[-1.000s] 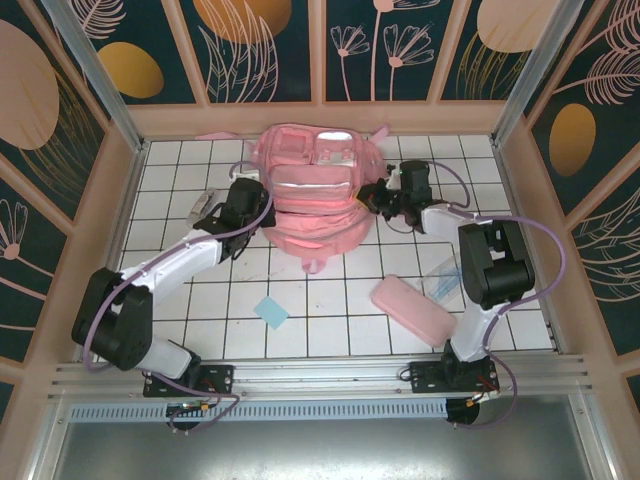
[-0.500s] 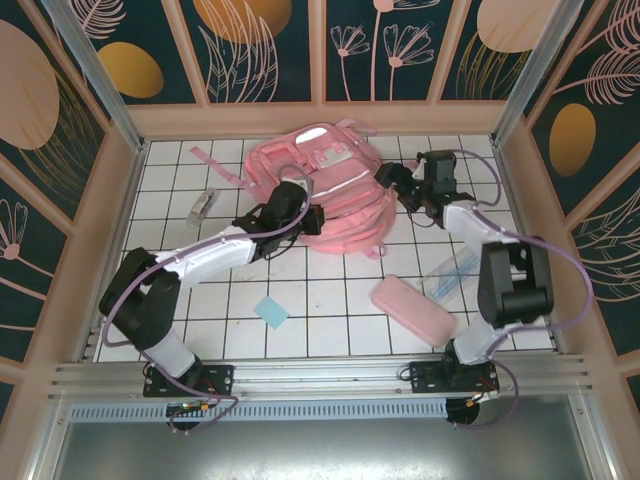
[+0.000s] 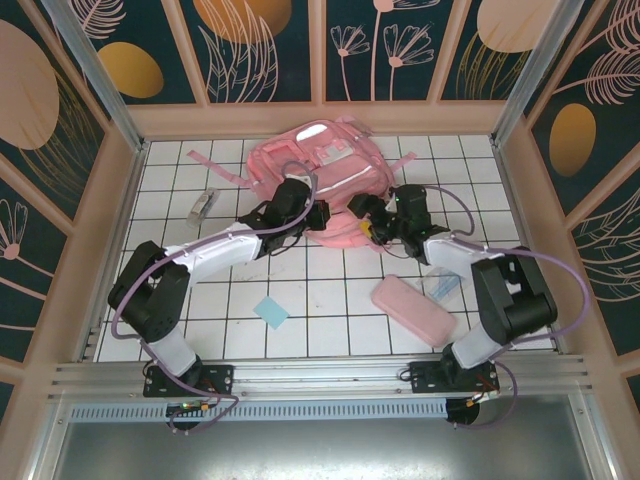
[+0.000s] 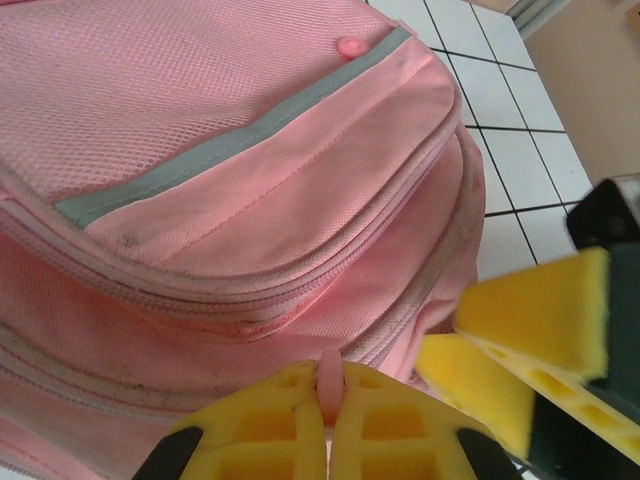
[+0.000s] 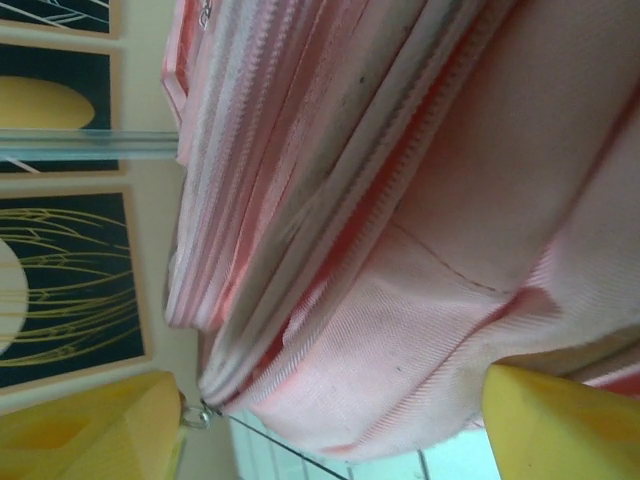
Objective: Pack the student bag
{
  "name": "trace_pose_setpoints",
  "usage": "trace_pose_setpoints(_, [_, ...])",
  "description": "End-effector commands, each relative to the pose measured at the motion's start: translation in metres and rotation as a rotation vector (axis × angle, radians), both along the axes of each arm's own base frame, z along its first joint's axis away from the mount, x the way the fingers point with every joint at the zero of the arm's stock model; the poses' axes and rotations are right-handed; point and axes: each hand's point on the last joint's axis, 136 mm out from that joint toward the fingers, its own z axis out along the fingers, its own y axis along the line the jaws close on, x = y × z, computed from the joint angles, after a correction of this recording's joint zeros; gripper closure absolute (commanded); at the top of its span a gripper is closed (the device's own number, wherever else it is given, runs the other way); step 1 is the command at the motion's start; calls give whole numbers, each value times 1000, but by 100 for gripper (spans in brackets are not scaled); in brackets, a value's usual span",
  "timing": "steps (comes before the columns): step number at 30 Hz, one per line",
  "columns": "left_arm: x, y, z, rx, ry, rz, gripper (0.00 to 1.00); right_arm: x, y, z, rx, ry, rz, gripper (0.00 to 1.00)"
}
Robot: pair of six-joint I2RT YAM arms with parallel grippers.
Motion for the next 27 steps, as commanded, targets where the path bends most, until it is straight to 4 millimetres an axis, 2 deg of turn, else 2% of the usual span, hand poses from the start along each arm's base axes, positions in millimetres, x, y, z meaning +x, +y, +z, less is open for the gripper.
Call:
trace_pose_setpoints(1, [-2, -5, 35, -99, -62, -8, 100, 25, 16, 26, 132, -76, -59, 24])
trace_pose_setpoints(3, [-5, -4, 35, -100, -59, -9, 100, 32, 18, 19, 133, -66, -82, 29])
trace_pose_setpoints(4, [-6, -3, 35, -100, -59, -8, 100, 35, 18, 13, 124, -59, -97, 35])
trace_pose_setpoints(5, [-6, -2, 35, -99, -62, -5, 100, 37, 17, 9, 115, -57, -105, 47])
trace_pose_setpoints(7, [-6, 3, 34, -81, -72, 8, 100, 39, 14, 0, 97, -50, -129, 77])
trace_pose_setpoints(9, [-4, 12, 30, -47, -78, 46, 100, 37, 10, -2, 90, -56, -142, 97])
trace_pose_setpoints(10, [-2, 17, 27, -26, -85, 67, 100, 36, 8, -3, 82, -58, -147, 100])
trace_pose_setpoints(14, [10, 46, 14, 84, -124, 183, 100, 29, 0, 1, 35, -75, -153, 100])
trace_pose_setpoints(18, [27, 98, 1, 132, -147, 339, 100, 22, -8, 7, 4, -85, -150, 100])
trace_pose_setpoints(21, [40, 136, -1, 150, -165, 431, 100, 21, -12, 10, 0, -92, -149, 100])
trace_pose_setpoints(24, [58, 157, 5, 206, -208, 481, 100, 21, -10, 13, -5, -97, -133, 100])
trace_pose_setpoints(27, [79, 167, 13, 233, -258, 508, 100, 21, -7, 14, -1, -101, -118, 100])
